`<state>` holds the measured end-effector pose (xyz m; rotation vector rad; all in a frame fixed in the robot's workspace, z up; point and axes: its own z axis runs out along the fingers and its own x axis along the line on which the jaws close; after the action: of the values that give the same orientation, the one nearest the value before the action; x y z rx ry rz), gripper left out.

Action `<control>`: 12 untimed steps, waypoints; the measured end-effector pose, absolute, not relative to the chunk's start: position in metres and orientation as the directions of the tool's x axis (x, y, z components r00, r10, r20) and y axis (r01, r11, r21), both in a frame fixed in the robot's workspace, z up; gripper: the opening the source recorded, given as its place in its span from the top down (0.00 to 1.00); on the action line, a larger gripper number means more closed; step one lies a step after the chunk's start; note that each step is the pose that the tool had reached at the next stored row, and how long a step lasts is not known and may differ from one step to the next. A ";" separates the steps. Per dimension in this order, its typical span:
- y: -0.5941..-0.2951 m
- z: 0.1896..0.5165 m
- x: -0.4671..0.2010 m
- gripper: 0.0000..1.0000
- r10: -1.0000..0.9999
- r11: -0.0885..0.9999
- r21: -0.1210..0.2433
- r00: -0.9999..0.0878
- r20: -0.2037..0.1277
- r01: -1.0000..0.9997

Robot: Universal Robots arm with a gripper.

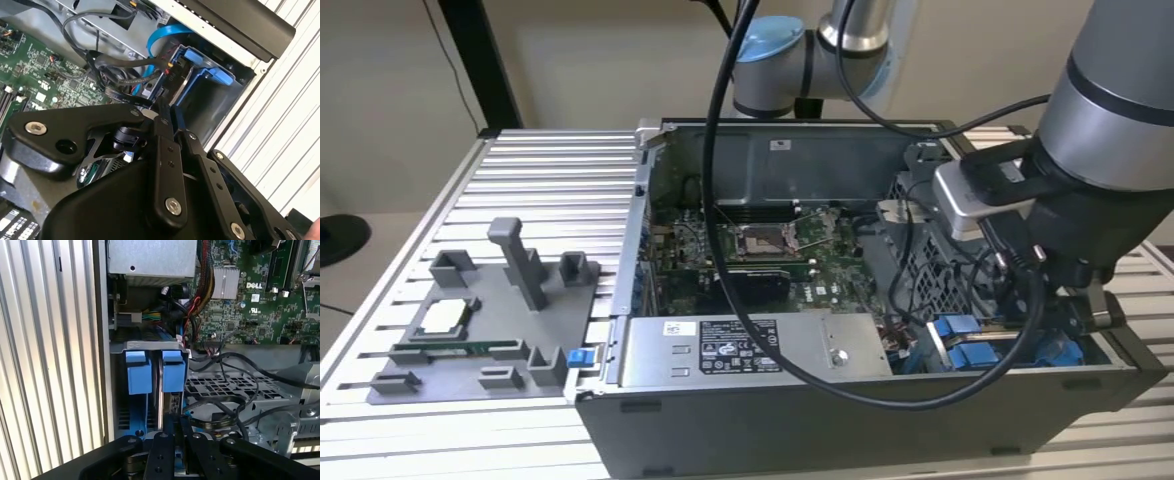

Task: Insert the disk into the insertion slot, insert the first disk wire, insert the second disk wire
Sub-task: 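Insert the second disk wire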

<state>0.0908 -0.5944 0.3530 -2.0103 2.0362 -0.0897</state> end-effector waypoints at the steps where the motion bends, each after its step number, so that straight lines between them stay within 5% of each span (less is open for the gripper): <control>1: -0.594 0.352 0.091 1.00 -0.988 0.031 -0.241 0.006 -0.153 -0.970; 12: -0.591 0.340 0.087 1.00 -0.988 0.031 -0.291 0.014 -0.152 -0.956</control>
<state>0.0873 -0.5910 0.3400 -1.9850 2.0024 -0.1442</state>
